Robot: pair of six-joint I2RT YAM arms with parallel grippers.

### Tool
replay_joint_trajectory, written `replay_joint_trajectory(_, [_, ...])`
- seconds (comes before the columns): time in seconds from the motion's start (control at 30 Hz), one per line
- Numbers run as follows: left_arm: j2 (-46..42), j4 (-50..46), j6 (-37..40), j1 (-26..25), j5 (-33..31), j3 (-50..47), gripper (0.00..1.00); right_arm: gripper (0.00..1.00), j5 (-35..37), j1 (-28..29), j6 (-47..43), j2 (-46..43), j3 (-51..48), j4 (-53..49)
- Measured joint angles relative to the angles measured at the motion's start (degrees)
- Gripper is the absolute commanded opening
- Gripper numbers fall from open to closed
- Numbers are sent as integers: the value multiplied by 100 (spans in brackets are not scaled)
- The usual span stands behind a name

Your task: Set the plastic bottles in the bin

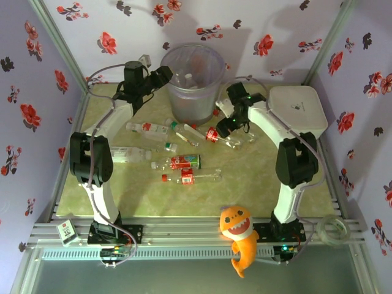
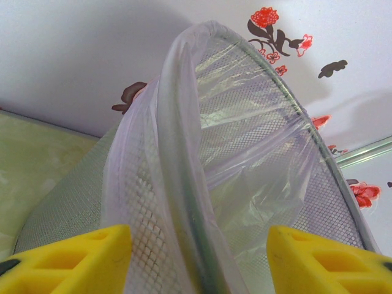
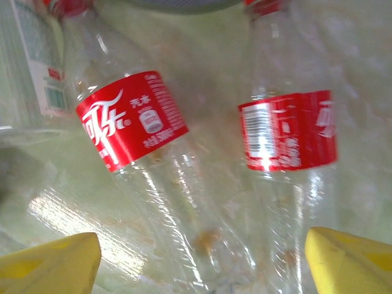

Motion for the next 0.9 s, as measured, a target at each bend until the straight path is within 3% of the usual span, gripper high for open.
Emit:
replay_joint_trajectory(0.23, [0,-9,0,0,0,0,61,80,0,236,-407,678,363,-92])
replay_joint_trajectory(0.43, [0,-9,0,0,0,0,61,72,-61,271,-413,929,417,-87])
replay_joint_trajectory(0.9, [0,-4,-2,0,0,0,61,67,-413,271,503,404,-310,-323])
